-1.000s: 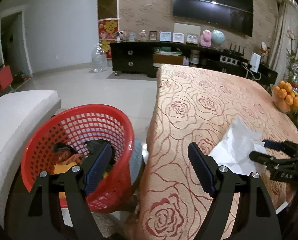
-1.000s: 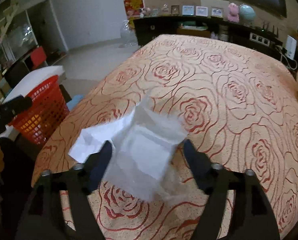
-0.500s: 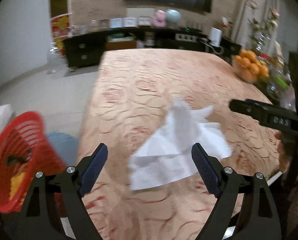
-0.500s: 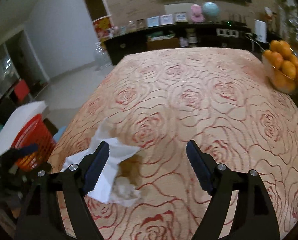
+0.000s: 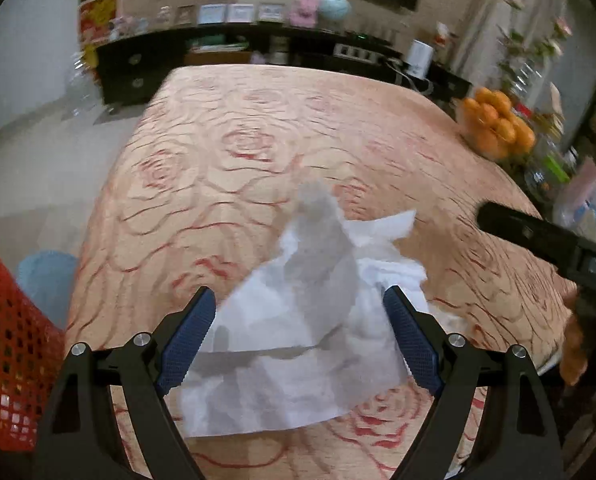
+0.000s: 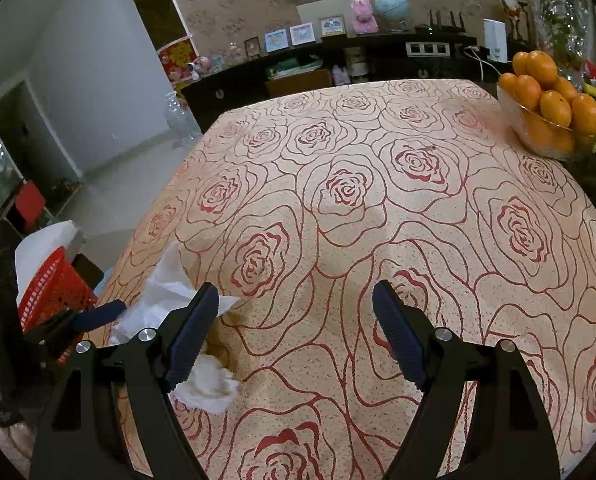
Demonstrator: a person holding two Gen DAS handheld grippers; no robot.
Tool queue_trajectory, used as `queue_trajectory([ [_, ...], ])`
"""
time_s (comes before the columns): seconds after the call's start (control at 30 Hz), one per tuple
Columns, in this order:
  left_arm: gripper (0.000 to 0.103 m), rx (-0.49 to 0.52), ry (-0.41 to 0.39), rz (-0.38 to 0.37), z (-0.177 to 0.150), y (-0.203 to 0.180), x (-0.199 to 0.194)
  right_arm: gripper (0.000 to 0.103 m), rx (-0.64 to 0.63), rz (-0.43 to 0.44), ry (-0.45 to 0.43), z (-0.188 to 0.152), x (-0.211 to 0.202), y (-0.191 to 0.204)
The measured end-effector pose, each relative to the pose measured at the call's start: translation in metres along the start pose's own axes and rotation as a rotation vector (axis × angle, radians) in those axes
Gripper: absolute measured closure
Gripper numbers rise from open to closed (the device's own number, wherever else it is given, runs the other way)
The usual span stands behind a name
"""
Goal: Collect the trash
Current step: 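Grasp the white tissue with the left tool while the right tool grasps the mesh cloth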
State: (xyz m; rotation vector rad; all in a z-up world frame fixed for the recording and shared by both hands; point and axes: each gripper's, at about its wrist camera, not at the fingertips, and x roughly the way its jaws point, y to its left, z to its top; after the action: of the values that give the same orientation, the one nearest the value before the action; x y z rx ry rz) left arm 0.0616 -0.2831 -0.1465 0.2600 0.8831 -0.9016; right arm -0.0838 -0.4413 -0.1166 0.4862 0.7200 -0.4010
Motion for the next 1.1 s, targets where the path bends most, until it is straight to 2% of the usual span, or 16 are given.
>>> queue_trajectory([
  [0.17,0.021,-0.05,0.009,0.047,-0.006,0.019,0.0,0.026,-0.019,0.01,0.007,0.001,0.002,0.004],
  [0.3,0.024,-0.106,0.034,0.02,-0.014,0.031,0.003,0.026,-0.034,0.019,0.013,-0.001,0.004,0.011],
  [0.4,0.04,-0.081,0.028,0.024,-0.018,0.028,0.001,0.026,-0.043,0.025,0.022,-0.002,0.006,0.015],
  [0.47,0.061,-0.064,0.026,0.014,-0.02,0.025,0.001,0.026,-0.047,0.028,0.025,-0.003,0.007,0.017],
  [0.5,0.066,-0.064,0.026,0.008,-0.021,0.024,0.001,0.026,-0.049,0.029,0.027,-0.004,0.008,0.018],
  [0.57,0.084,-0.071,0.028,-0.006,-0.021,0.025,0.002,0.026,-0.051,0.033,0.028,-0.004,0.008,0.019],
  [0.67,0.093,-0.105,0.037,-0.046,-0.021,0.029,0.002,0.026,-0.058,0.041,0.033,-0.005,0.01,0.022],
  [0.83,0.095,-0.083,0.008,-0.029,-0.02,0.026,-0.007,0.026,-0.076,0.086,0.037,-0.009,0.01,0.03],
  [1.1,0.095,-0.081,-0.081,0.017,-0.015,0.036,-0.039,0.026,-0.206,0.16,0.066,-0.021,0.015,0.063],
])
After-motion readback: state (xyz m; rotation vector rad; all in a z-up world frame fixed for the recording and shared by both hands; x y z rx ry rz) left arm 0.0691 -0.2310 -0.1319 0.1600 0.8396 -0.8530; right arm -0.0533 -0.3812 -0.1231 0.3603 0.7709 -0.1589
